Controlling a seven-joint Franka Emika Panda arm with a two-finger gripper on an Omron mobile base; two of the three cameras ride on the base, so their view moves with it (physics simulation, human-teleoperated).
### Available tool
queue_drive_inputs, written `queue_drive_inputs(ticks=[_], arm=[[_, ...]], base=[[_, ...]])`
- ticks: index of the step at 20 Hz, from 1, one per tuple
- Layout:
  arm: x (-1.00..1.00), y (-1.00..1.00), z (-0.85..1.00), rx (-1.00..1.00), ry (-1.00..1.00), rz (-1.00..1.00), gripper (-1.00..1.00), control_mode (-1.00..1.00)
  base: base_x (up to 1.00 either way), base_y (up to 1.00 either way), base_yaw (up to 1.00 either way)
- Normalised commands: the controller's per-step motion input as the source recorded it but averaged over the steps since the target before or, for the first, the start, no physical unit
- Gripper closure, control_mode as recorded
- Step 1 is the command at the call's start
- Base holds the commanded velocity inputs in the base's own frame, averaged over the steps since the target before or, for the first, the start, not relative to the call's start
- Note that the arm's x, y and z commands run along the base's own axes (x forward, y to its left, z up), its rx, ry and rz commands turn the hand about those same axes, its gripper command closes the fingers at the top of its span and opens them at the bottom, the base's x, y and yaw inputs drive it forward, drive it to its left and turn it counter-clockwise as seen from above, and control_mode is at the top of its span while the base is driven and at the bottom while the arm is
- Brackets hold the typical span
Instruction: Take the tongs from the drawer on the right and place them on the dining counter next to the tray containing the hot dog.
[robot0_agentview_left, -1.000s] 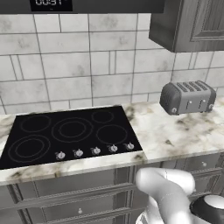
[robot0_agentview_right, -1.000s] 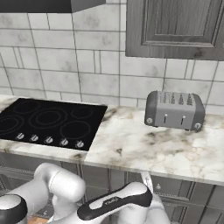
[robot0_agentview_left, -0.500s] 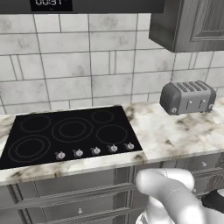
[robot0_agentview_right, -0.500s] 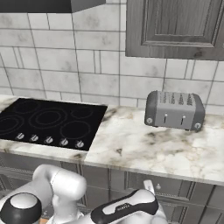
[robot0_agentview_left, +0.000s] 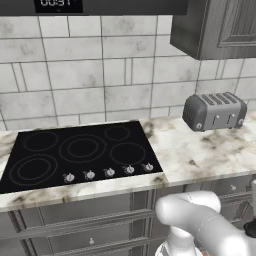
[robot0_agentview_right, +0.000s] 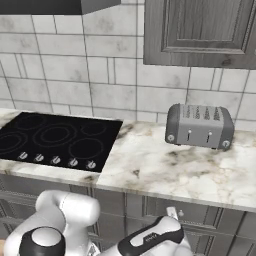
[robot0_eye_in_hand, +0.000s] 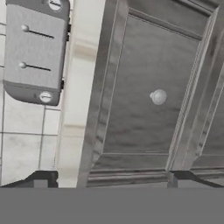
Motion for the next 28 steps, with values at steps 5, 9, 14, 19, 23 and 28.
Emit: queue_drive_inputs(ticks=[5,9,14,19,23,28], arm=[[0.24,-0.24,-0.28,0.05,0.0,-0.01,-1.0,-1.0],[0.23,-0.19,-0.36,0.03,0.0,-0.01,-1.0,-1.0],[0.26,-0.19,-0.31,0.04,-0.01,0.0,-1.0,-1.0],[0.29,-0.17,-0.24,0.05,0.0,0.0,-1.0,-1.0],[0.29,-0.08,-0.28,0.03,-0.01,0.0,-1.0,-1.0],[0.28,-0.08,-0.36,0.0,-0.01,0.0,-1.0,-1.0]], base=[[0.0,0.0,0.0],[0.0,0.0,0.0],[0.0,0.0,0.0],[0.0,0.0,0.0],[0.0,0.0,0.0],[0.0,0.0,0.0]])
